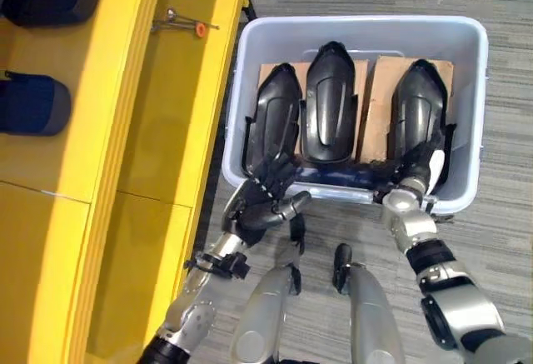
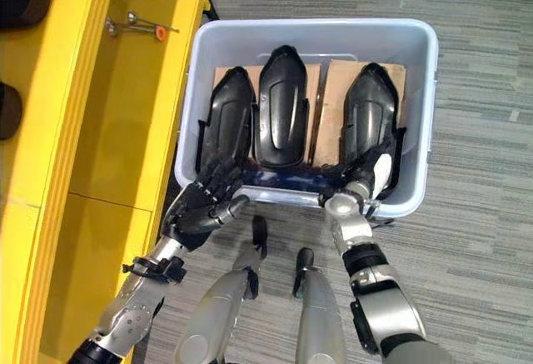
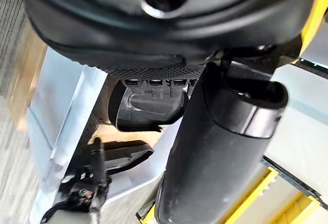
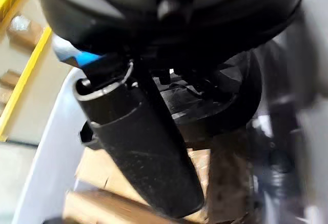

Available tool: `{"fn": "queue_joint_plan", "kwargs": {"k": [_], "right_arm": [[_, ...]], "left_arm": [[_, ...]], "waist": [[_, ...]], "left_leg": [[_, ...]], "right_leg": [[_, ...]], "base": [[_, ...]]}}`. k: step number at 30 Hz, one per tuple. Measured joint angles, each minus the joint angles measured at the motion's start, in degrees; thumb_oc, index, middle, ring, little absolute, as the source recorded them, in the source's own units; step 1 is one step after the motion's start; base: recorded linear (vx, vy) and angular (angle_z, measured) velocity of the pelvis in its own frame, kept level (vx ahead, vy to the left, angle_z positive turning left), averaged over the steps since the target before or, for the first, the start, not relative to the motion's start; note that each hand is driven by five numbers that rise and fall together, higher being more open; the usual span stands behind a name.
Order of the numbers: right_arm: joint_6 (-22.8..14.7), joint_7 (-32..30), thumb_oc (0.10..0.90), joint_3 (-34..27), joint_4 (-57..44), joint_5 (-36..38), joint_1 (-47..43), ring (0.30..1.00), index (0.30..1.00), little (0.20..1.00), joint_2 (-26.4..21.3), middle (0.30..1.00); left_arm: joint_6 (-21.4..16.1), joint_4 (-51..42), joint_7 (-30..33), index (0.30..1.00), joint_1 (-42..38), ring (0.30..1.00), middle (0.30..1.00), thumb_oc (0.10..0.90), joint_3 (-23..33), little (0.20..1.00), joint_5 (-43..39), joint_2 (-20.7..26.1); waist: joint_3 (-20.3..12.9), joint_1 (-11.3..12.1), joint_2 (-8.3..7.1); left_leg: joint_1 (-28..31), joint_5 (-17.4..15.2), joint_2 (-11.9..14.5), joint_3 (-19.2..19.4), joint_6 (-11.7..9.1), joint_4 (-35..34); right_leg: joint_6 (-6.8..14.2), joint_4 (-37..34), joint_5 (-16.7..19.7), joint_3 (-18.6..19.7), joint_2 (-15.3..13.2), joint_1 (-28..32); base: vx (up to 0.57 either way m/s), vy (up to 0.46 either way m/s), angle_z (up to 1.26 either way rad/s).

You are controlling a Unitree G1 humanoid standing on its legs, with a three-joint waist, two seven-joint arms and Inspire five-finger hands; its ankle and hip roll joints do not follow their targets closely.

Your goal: Move parts from the plastic box to the shelf.

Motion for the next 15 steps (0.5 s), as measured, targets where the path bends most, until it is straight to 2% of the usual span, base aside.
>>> {"fn": "queue_joint_plan", "kwargs": {"k": [6, 15], "right_arm": [[1.7, 4.4, 0.900, 4.6, 0.0, -11.7, -2.7, 1.000, 1.000, 1.000, -2.4, 1.000], [3.1, 5.4, 0.900, 5.0, -0.9, -17.0, -3.7, 1.000, 1.000, 1.000, -3.6, 1.000]], "left_arm": [[1.1, 0.4, -0.6, 1.000, 0.9, 1.000, 1.000, 0.900, -0.2, 1.000, 0.0, 0.9], [0.9, 0.4, -1.3, 1.000, 0.8, 1.000, 1.000, 0.900, -0.2, 1.000, -0.2, 3.5]], "waist": [[0.0, 0.2, 0.00], [0.0, 1.0, 0.00]], "left_leg": [[-0.5, 0.0, -0.3, 0.1, 0.0, 0.1], [-0.2, 0.7, -0.9, 0.0, -0.1, 0.1]], "right_leg": [[-0.1, 0.9, -0.3, 0.0, -0.5, -0.8], [0.1, 1.6, -1.1, -0.2, -1.1, -0.5]], "base": [[0.00, 0.004, 0.01], [0.00, 0.010, 0.02]]}}
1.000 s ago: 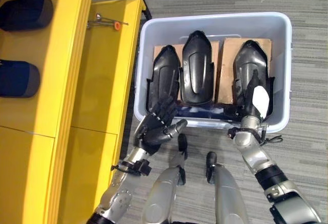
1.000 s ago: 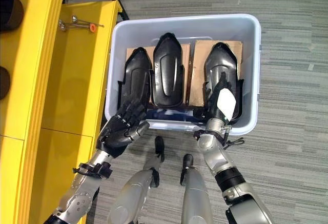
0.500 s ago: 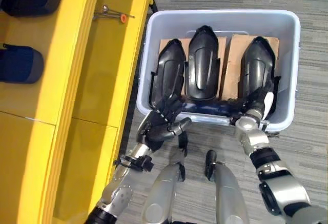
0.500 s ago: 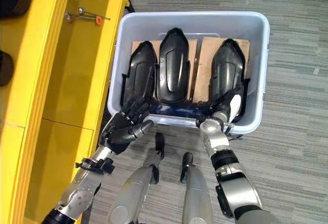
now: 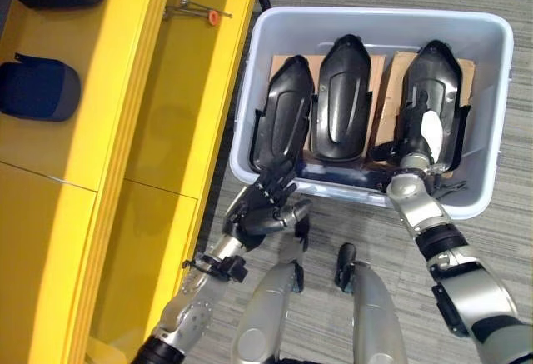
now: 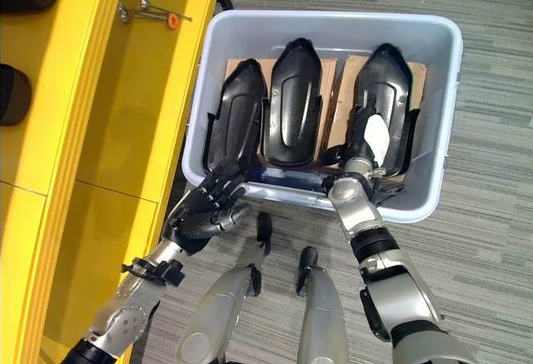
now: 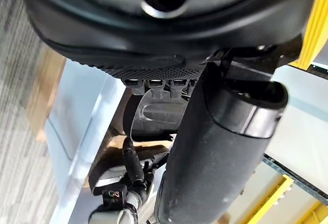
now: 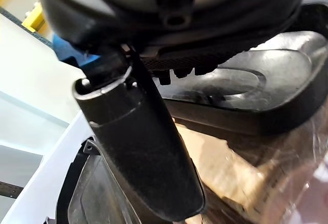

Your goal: Move parts from the plastic box to the shelf.

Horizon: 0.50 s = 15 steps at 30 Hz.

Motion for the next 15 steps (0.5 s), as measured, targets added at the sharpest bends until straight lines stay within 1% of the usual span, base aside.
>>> {"fn": "queue_joint_plan", "kwargs": {"k": [4, 5, 8, 10, 12, 13, 15], "right_arm": [[0.1, -0.5, 0.900, 0.0, -1.9, -1.4, -0.2, 1.000, 1.000, 1.000, -1.4, 1.000], [-0.4, -2.3, 0.900, 0.0, -1.9, -3.5, -0.3, 1.000, 1.000, 1.000, -1.5, 1.000], [-1.4, -3.9, 0.900, -0.1, -4.3, -6.2, -0.2, 1.000, 1.000, 1.000, -1.7, 1.000], [-3.3, -4.0, 0.900, -0.1, -9.3, -9.4, 0.3, 1.000, 1.000, 1.000, -1.9, 1.000], [-4.4, -3.8, 0.900, 0.0, -13.7, -11.1, 0.7, 1.000, 1.000, 1.000, -2.4, 1.000], [-5.3, -2.8, 0.900, 0.2, -22.9, -13.0, 3.5, 1.000, 1.000, 1.000, -3.8, 1.000], [-7.9, -2.6, 0.900, 0.9, -24.8, -15.2, 4.0, 1.000, 1.000, 1.000, -4.4, 1.000]], "left_arm": [[-0.1, 0.0, -1.0, 1.000, 0.1, 1.000, 1.000, 0.900, -0.1, 1.000, 0.0, 1.0], [-0.4, 0.0, -1.2, 1.000, 0.2, 1.000, 1.000, 0.900, -0.6, 1.000, -0.1, 1.0], [-1.2, 0.0, -1.2, 1.000, 0.5, 1.000, 1.000, 0.900, -1.7, 1.000, -0.1, 1.0], [-1.3, 0.0, -1.2, 1.000, 1.2, 1.000, 1.000, 0.900, -2.1, 1.000, -0.1, 1.0], [-1.3, -0.1, -1.2, 1.000, 1.5, 1.000, 1.000, 0.900, -2.4, 1.000, -0.1, 1.0], [-1.7, -0.2, -1.6, 1.000, 2.1, 1.000, 1.000, 0.900, -2.4, 1.000, -0.3, 1.0], [-1.9, -0.2, -1.8, 1.000, 2.3, 1.000, 1.000, 0.900, -2.4, 1.000, -0.9, 0.9]], "waist": [[0.0, 0.2, 0.00], [0.0, 0.2, 0.00], [0.0, -0.3, 0.00], [0.0, -1.0, 0.00], [0.0, -1.3, 0.00], [0.0, -1.3, 0.00], [0.0, -1.4, -0.01]], "left_leg": [[0.3, 0.0, -0.1, 0.0, 0.0, 0.0], [0.7, 0.0, -0.1, 0.0, 0.0, 0.0], [0.8, -0.3, -0.1, 0.1, 0.4, -0.1], [0.8, -0.3, -0.1, 0.2, 0.4, -0.3], [0.9, -0.3, -0.1, 0.3, 0.4, -0.4], [1.1, -0.3, 0.0, 0.4, 0.4, -0.8], [1.5, -0.2, 0.0, 0.4, 0.4, -0.8]], "right_leg": [[0.0, 0.2, 0.0, 0.0, -0.1, 0.2], [0.0, 0.2, 0.0, 0.0, -0.2, 0.6], [0.0, 0.2, 0.0, 0.1, -0.1, 0.6], [0.0, 0.2, 0.1, 0.2, -0.1, 0.5], [0.0, 0.1, 0.1, 0.3, -0.1, 0.5], [0.0, -0.3, 0.1, 0.4, 0.1, 0.7], [0.0, -0.5, 0.1, 0.5, 0.1, 1.1]], "base": [[0.00, 0.000, 0.00], [0.00, 0.000, 0.00], [0.00, 0.000, 0.00], [0.00, 0.011, -0.02], [0.01, 0.022, -0.05], [0.00, 0.016, -0.05], [0.00, 0.006, -0.02]]}}
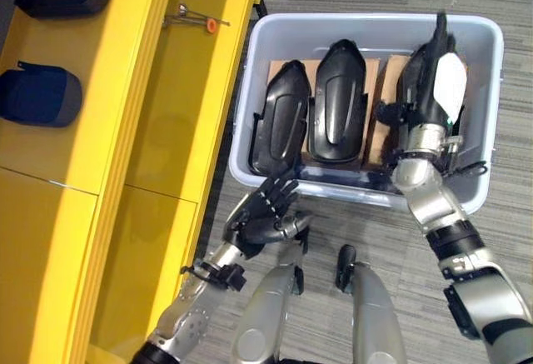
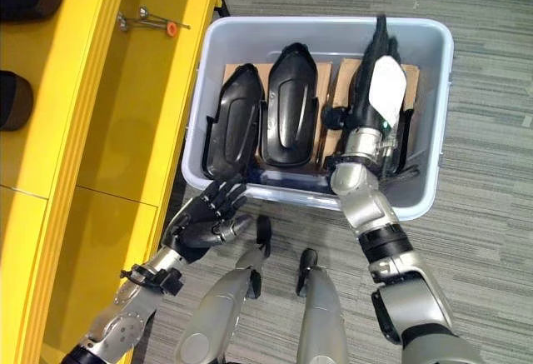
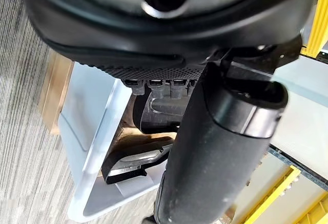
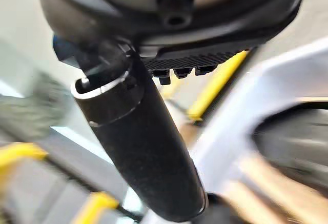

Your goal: Move parts from the plastic box to the shelf.

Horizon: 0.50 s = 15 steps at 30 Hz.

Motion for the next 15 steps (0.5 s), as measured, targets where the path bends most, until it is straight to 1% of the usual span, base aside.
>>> {"fn": "queue_joint_plan", "kwargs": {"k": [1, 2, 3, 5, 7, 9, 10, 14, 15], "right_arm": [[0.4, 0.7, 0.900, 0.2, -3.5, -1.5, 1.8, 1.000, 1.000, 1.000, -0.3, 1.000], [0.4, 0.4, 0.900, 0.0, -8.4, -3.0, 4.7, 1.000, 1.000, 1.000, -0.4, 1.000], [-2.7, -0.6, 0.900, 1.1, -13.6, -7.2, 8.9, 1.000, 1.000, 1.000, -0.3, 1.000], [-4.3, -0.6, 0.900, 3.1, -16.4, -9.0, 12.6, 1.000, 1.000, 1.000, 0.3, 1.000], [-5.0, -0.6, 0.900, 4.6, -17.5, -9.9, 15.1, 1.000, 1.000, 1.000, 0.7, 1.000], [-6.4, -0.7, 0.900, 4.8, -17.7, -10.8, 19.2, 1.000, 1.000, 1.000, 0.3, 1.000], [-6.8, -0.8, 0.900, 4.4, -17.9, -10.8, 21.4, 1.000, 1.000, 1.000, -0.1, 1.000], [-7.6, -1.4, 0.900, 3.8, -19.4, -10.8, 27.4, 1.000, 1.000, 1.000, -1.1, 1.000], [-7.6, -1.4, 0.900, 3.9, -19.4, -10.8, 28.2, 1.000, 1.000, 1.000, -2.8, 1.000]], "left_arm": [[-0.2, -0.2, -0.7, 1.000, 0.1, 1.000, 1.000, 0.900, 0.1, 1.000, -1.2, -0.3], [-0.6, -1.1, -1.2, 1.000, 0.9, 1.000, 1.000, 0.900, 0.7, 1.000, -1.4, -0.5], [-2.3, -1.4, -1.9, 1.000, 1.5, 1.000, 1.000, 0.900, 1.1, 1.000, -1.7, -0.4], [-3.2, -1.4, -1.5, 1.000, 1.5, 1.000, 1.000, 0.900, 1.1, 1.000, -1.2, -0.5], [-4.7, -1.4, -0.6, 1.000, 1.2, 1.000, 1.000, 0.900, 1.0, 1.000, -0.2, -0.6], [-6.3, -2.3, 1.6, 1.000, 0.7, 1.000, 1.000, 0.900, 1.7, 1.000, 3.4, -0.8], [-6.5, -2.4, 2.1, 1.000, 0.6, 1.000, 1.000, 0.900, 1.8, 1.000, 4.0, -0.8], [-7.0, -2.8, 2.7, 1.000, 2.0, 1.000, 1.000, 0.900, 3.5, 1.000, 3.7, -0.9], [-7.9, -2.9, 3.8, 1.000, 2.0, 1.000, 1.000, 0.900, 4.1, 1.000, 4.6, -1.0]], "waist": [[0.0, -0.4, 0.04], [0.0, -0.3, 0.04], [0.0, -1.1, 0.03], [0.0, -1.9, 0.03], [0.0, -3.0, 0.02], [0.0, -3.2, 0.03], [0.0, -3.9, 0.02], [0.0, -4.8, 0.02], [0.0, -5.4, 0.01]], "left_leg": [[0.1, 0.1, 0.1, 0.1, -0.2, 0.0], [0.1, 0.1, 0.1, 0.1, -0.2, -0.1], [0.2, 0.0, 0.3, 0.1, 0.0, -0.1], [1.1, -0.1, 0.3, 0.4, 0.3, -0.2], [1.8, -0.2, 0.3, 0.5, 0.3, -0.2], [2.1, -0.9, 0.7, 1.6, 0.1, -0.2], [2.2, -1.1, 0.8, 1.7, -0.1, -0.2], [3.2, -1.4, 0.9, 1.8, -0.1, -0.4], [3.5, -1.5, 1.1, 1.9, -0.1, -0.5]], "right_leg": [[0.0, -0.3, 0.0, 0.1, 0.1, 0.2], [0.0, -0.7, 0.0, 0.0, 0.2, 0.2], [0.1, -1.5, 0.2, 0.1, 0.4, 0.8], [0.2, -2.1, 0.2, 0.4, 0.5, 1.8], [0.3, -2.6, 0.3, 0.4, 0.5, 2.7], [0.6, -3.2, 0.7, 1.5, 1.0, 2.9], [0.6, -3.4, 0.8, 1.6, 1.1, 2.9], [0.6, -4.1, 1.0, 1.9, 1.4, 4.1], [0.7, -4.4, 1.2, 2.1, 1.7, 4.4]], "base": [[0.00, 0.000, 0.00], [0.00, 0.000, 0.00], [0.01, 0.016, -0.06], [0.00, 0.019, -0.07], [0.00, 0.016, -0.07], [-0.01, 0.019, -0.22], [-0.01, 0.010, -0.12], [-0.01, -0.025, -0.06], [-0.03, -0.075, -0.10]]}}
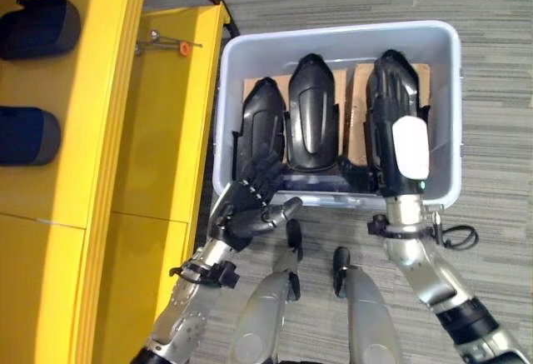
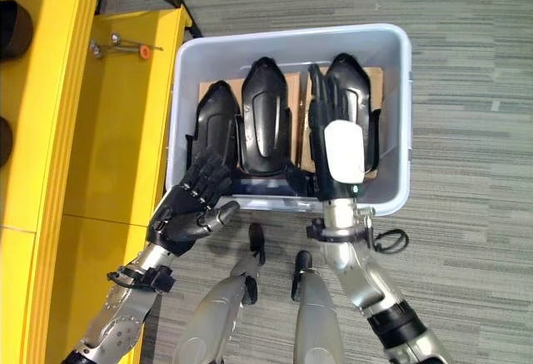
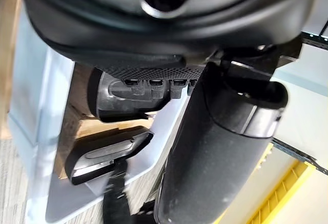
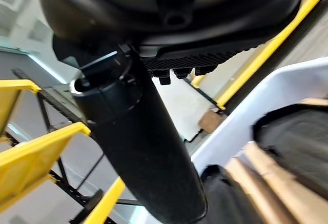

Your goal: Move parts from the plastic box to the shelf.

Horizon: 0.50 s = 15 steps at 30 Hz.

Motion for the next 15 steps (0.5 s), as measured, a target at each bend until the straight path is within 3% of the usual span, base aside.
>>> {"fn": "queue_joint_plan", "kwargs": {"k": [6, 12, 15], "right_arm": [[0.8, 0.5, 0.900, -1.4, 0.0, 0.1, -0.1, 1.000, 1.000, 1.000, -5.3, 1.000], [4.7, 5.3, 0.900, -2.1, 1.3, 0.0, -1.7, 1.000, 1.000, 1.000, -10.3, 1.000], [7.8, 7.8, 0.900, -2.0, 5.5, 0.3, -5.1, 1.000, 1.000, 1.000, -11.6, 1.000]], "left_arm": [[-2.5, -1.3, 2.2, 1.000, 0.4, 1.000, 1.000, 0.900, 3.4, 1.000, 3.7, -0.3], [-3.3, -3.3, 2.2, 1.000, -0.4, 1.000, 1.000, 0.900, 5.2, 1.000, 5.0, -0.3], [-3.3, -3.2, 2.2, 1.000, -2.2, 1.000, 1.000, 0.900, 5.6, 1.000, 5.7, 0.6]], "waist": [[0.0, -0.3, -0.01], [-0.1, 0.4, -0.37], [-0.3, 1.2, -1.48]], "left_leg": [[0.3, -0.1, 0.8, -0.4, 0.1, -0.5], [0.5, -0.2, 0.9, -1.7, 0.2, 0.4], [0.2, -0.2, 0.9, -1.9, 0.2, 0.4]], "right_leg": [[-0.5, -1.4, 0.8, -0.5, 0.9, 0.8], [-0.5, -2.3, 0.9, -1.7, 1.0, 2.3], [-0.3, -2.5, 0.9, -1.8, 1.0, 2.2]], "base": [[-0.02, -0.078, -0.02], [-0.01, -0.075, 0.09], [-0.03, -0.053, 0.03]]}}
